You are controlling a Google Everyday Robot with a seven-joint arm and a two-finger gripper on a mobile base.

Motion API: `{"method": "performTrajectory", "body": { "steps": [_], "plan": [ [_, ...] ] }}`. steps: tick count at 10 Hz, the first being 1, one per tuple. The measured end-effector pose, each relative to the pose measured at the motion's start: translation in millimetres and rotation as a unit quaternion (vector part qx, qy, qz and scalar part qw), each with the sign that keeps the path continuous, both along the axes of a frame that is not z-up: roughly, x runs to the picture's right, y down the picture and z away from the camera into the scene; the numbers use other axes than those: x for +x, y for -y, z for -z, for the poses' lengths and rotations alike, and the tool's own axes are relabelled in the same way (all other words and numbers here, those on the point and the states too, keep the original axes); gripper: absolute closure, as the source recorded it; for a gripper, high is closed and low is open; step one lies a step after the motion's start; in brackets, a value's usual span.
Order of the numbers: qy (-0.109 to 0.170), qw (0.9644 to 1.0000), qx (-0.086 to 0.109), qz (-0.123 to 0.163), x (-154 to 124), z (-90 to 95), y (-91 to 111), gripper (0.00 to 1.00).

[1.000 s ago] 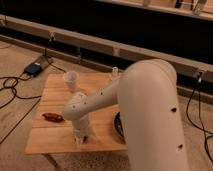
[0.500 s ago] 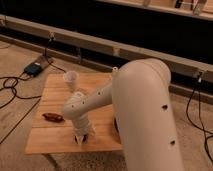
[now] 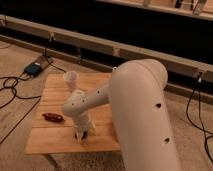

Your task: Push the eraser across the table

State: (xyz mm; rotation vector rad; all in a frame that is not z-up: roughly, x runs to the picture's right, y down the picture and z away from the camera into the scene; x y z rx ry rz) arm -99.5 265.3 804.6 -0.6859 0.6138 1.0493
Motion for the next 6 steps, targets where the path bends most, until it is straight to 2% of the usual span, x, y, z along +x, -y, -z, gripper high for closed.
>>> {"method": "performTrajectory", "body": {
  "steps": [6],
  "plan": [
    [-0.011, 0.9988, 0.038, -0.029, -2, -31.8, 35, 0.35]
  ]
}}
